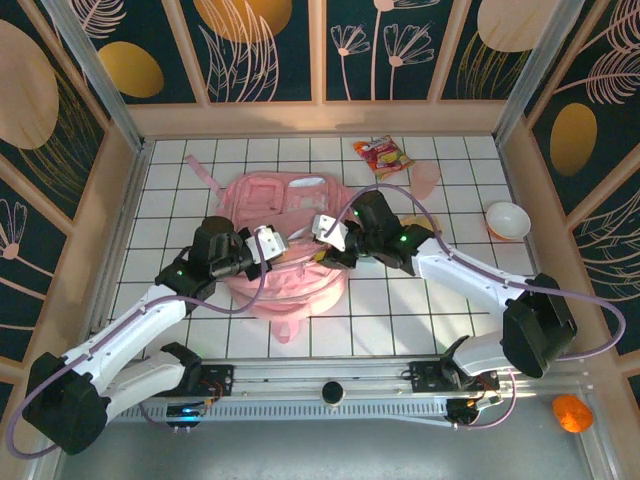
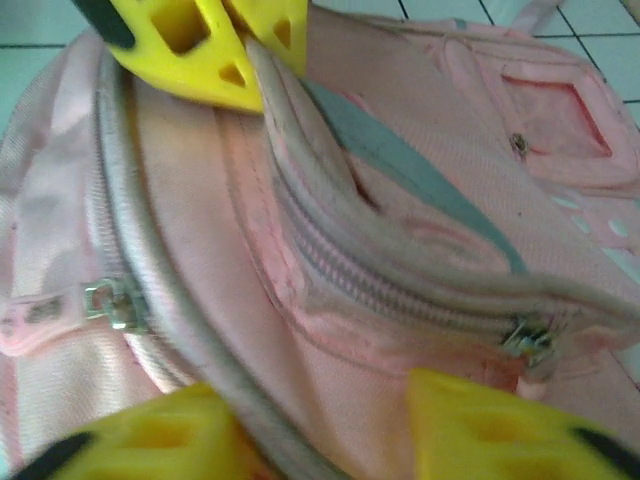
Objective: Pack books, pencil case, and school supplies into a backpack
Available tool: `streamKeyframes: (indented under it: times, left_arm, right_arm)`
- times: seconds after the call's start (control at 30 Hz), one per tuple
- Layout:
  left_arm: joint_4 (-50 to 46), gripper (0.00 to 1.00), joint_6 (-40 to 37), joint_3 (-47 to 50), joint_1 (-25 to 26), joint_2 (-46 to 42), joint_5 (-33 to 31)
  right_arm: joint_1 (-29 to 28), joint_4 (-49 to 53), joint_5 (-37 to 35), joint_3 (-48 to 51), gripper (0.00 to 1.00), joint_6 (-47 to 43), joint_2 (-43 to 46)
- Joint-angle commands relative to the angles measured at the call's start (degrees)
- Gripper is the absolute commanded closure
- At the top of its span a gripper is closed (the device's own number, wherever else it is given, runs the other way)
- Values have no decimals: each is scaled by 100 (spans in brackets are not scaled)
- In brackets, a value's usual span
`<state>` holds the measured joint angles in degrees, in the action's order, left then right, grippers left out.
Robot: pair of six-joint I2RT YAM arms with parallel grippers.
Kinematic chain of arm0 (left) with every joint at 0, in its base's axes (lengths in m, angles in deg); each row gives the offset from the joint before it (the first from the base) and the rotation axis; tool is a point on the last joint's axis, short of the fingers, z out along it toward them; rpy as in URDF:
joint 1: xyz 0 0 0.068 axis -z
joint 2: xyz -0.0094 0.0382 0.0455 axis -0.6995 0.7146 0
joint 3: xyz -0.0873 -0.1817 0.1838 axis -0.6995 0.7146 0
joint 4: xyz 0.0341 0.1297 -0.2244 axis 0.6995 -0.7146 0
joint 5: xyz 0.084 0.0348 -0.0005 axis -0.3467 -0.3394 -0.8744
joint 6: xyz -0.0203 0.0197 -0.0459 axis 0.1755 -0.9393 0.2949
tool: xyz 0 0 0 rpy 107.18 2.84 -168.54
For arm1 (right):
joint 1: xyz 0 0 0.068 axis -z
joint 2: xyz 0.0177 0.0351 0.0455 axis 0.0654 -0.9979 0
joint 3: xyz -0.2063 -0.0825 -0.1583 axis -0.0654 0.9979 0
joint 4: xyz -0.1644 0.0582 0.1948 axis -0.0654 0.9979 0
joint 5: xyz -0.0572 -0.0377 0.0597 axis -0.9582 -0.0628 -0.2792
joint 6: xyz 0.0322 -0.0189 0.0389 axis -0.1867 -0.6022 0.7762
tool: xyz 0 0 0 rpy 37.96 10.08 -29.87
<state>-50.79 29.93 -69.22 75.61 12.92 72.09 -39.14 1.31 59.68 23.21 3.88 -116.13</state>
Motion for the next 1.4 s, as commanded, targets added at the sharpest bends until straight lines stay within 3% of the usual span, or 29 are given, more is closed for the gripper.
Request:
streamKeyframes:
  times: [0.0,0.03,0.1,0.2,0.23,0.4,0.57,0.73,0.87,1.1,1.37]
  left_arm:
    - [385,100,128,-237,39,-245,319]
    - [321,98,291,-269,37,-253,236]
    - [139,89,695,-336,40,-276,123]
    - [-250,59,1633,-569,42,-385,-152]
    - [-383,55,2051,-663,41,-444,-366]
    - [-1543,53,4006,-1321,42,-599,-1282]
    - [-2730,59,5653,-1697,42,-402,-1173]
    - [-3420,58,6573,-1811,44,-342,-783]
    - [-3383,60,6996,-1568,81,-414,-439]
    - [-3272,60,6906,-1452,237,-270,-415]
    - [-3683,60,6510,-1541,441,50,-1136]
  right_arm:
    - [56,-588,-35,-131,95,-98,-46]
    - [60,-622,22,-140,100,20,-15]
    - [47,-755,152,-88,100,356,61]
    - [-34,-1136,161,46,100,1015,167]
    - [-96,-1208,55,69,100,1168,177]
    - [-432,-1509,-604,103,100,1949,55]
    - [-635,-1978,-1054,162,100,2690,-185]
    - [-718,-2226,-1041,139,100,2915,-353]
    - [-811,-2311,-1004,53,100,2974,-501]
    - [-903,-2311,-962,-89,100,3016,-710]
    - [-949,-2410,-1009,-116,100,3163,-745]
